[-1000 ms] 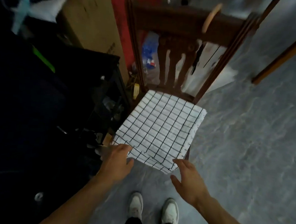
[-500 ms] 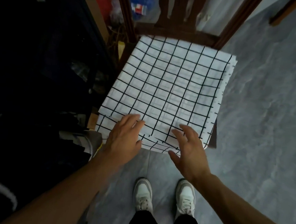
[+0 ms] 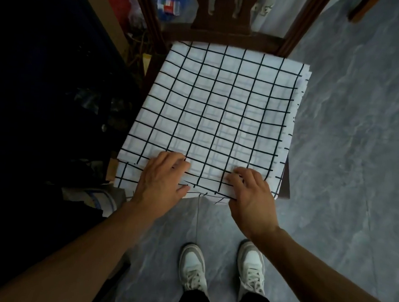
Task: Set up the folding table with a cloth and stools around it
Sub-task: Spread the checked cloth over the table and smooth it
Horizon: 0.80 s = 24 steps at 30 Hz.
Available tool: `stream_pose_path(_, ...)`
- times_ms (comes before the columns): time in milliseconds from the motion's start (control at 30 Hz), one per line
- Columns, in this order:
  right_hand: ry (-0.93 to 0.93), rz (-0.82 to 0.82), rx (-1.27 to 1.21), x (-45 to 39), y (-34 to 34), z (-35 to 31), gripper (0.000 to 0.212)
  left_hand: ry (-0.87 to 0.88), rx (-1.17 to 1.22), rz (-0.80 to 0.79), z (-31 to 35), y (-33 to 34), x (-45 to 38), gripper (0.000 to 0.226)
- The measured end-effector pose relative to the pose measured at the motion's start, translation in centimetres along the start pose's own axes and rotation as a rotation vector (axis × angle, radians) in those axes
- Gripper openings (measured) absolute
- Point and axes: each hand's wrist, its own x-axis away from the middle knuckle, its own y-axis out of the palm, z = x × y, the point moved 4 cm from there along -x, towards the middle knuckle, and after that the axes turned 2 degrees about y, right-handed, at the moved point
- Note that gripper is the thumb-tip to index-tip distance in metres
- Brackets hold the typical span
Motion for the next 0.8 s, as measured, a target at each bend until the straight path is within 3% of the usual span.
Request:
stream_pose_path(267,-0.015,0.020,-0.024,-0.8,-1.4,-0.1,0.025,0.072,0.084,0.090,0.0,-1.0,-0.3,0.026)
stream_pose_path(433,0.009,-0.009,-0.061,-1.3,-1.9,0.4,0.024,0.082,0.185,0.050,0.5,-1.9,-0.6,0.044)
stream_pose_path(633,0.026,-0.083,-0.141,-2.0,-3.1,0.8,0.021,0.034,0.051,0.131,-0.1,-2.2,-1.3,0.027)
stream_pose_path(800,0.014,-0.138,-0.193,-1.6,-4.1,1.2,0.022,0.103,0.048,0.209,0.9,-4.1,-1.5,0.017)
